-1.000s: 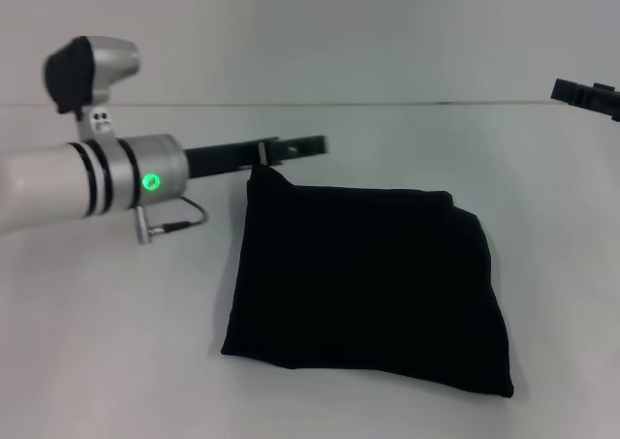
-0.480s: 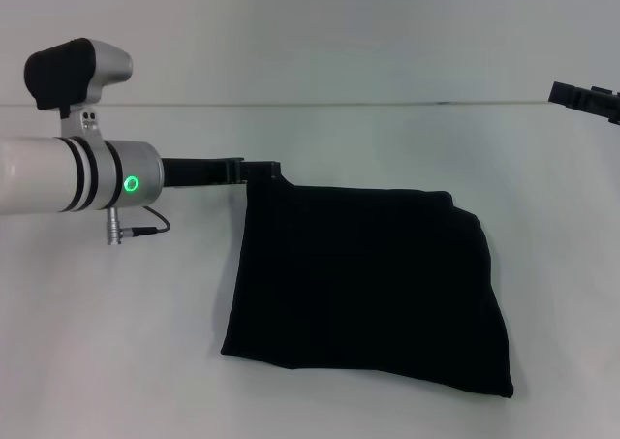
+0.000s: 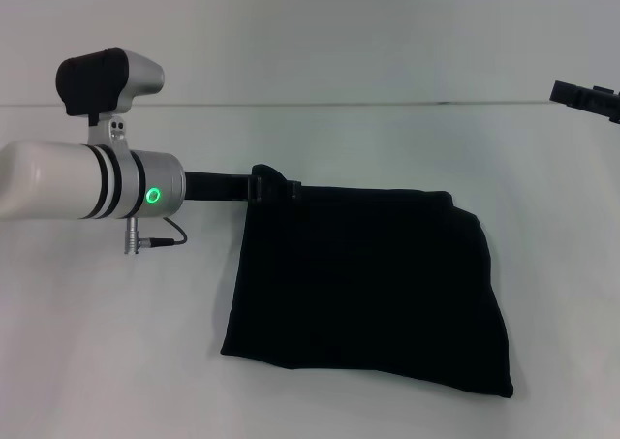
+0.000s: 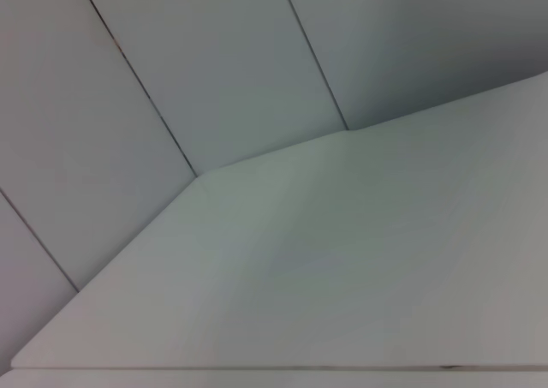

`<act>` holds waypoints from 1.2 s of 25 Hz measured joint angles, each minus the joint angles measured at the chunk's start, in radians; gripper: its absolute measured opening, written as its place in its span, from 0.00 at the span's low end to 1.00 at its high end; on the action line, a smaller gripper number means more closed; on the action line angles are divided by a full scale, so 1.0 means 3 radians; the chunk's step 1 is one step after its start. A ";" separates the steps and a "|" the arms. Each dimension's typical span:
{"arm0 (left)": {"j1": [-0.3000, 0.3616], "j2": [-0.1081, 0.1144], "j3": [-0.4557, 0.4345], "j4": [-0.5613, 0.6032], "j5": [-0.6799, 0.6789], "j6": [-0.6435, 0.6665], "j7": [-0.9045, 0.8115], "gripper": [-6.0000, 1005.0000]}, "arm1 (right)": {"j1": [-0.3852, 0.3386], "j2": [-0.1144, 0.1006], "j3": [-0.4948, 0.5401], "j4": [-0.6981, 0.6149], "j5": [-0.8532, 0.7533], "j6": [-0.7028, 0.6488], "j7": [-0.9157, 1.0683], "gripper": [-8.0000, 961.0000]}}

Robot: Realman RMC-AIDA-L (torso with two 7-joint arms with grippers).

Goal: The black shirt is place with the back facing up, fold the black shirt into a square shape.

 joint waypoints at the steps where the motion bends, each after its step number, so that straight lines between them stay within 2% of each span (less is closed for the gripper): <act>1: 0.0000 0.0000 0.0000 0.0000 0.0000 0.0000 0.0000 0.84 | 0.0000 0.0000 0.0000 0.0000 0.0000 0.0000 0.0000 0.97; 6: -0.0019 -0.0003 0.0032 -0.0001 -0.0001 -0.0003 0.0005 0.82 | 0.0001 0.0000 0.0011 0.0000 -0.0001 0.0004 0.0000 0.97; 11: -0.0022 -0.0019 0.0154 0.0000 0.0001 -0.0006 0.0015 0.73 | -0.0003 0.0000 0.0016 0.0000 -0.0001 0.0005 0.0000 0.97; 17: 0.0001 -0.0050 0.0141 0.0042 -0.0027 -0.0003 0.0016 0.62 | 0.0002 0.0004 0.0012 0.0000 0.0000 0.0004 -0.0014 0.97; 28: 0.0001 -0.0050 0.0123 0.0045 -0.0041 -0.0010 -0.0006 0.15 | -0.0001 0.0019 0.0011 0.0000 0.0000 0.0004 -0.0031 0.97; 30: -0.0003 -0.0050 0.0119 0.0034 -0.0047 -0.0012 -0.0007 0.09 | -0.0001 0.0020 0.0007 0.0000 -0.0001 0.0004 -0.0032 0.97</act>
